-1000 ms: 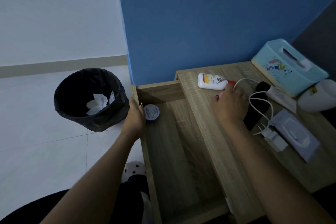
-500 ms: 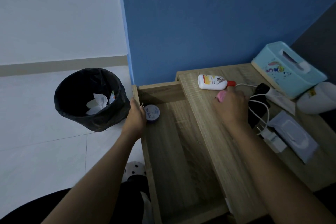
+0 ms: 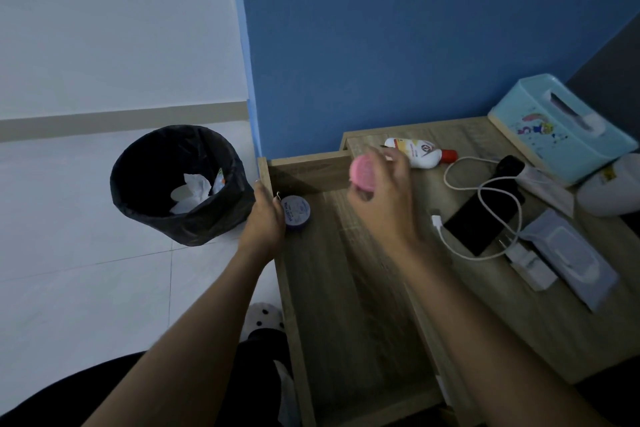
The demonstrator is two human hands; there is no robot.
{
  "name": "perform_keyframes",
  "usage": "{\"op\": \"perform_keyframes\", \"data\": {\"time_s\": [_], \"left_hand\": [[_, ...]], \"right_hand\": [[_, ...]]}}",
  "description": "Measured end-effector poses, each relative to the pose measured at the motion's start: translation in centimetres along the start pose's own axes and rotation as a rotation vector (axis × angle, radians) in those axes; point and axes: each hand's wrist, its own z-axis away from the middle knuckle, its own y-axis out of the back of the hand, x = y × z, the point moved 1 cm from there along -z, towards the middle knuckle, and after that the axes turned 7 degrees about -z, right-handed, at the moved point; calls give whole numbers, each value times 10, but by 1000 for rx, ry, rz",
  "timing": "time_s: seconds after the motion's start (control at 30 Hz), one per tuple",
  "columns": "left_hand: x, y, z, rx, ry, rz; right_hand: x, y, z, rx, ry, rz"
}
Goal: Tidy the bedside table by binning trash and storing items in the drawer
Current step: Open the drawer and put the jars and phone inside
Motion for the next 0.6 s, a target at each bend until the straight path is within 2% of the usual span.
{"op": "perform_keyframes", "data": {"time_s": [0.07, 0.2, 0.37, 0.5, 0.57, 0.6], "left_hand": [[0, 0, 0, -4, 5, 0], [-1, 0, -1, 20, -2, -17], [-2, 1, -2, 4, 0, 9], [-4, 1, -4, -30, 10, 20], [-5, 0, -5, -35, 15, 0], [-6, -1, -6, -36, 17, -3]], "right_hand": [[-10, -28, 7, -126, -25, -49], [-3, -74, 14, -292, -92, 105], [35, -112, 13, -332, -376, 61], [56, -137, 12, -393, -349, 130], [64, -147, 12, -430, -301, 207], [67, -150, 13, -443, -216, 276]]}}
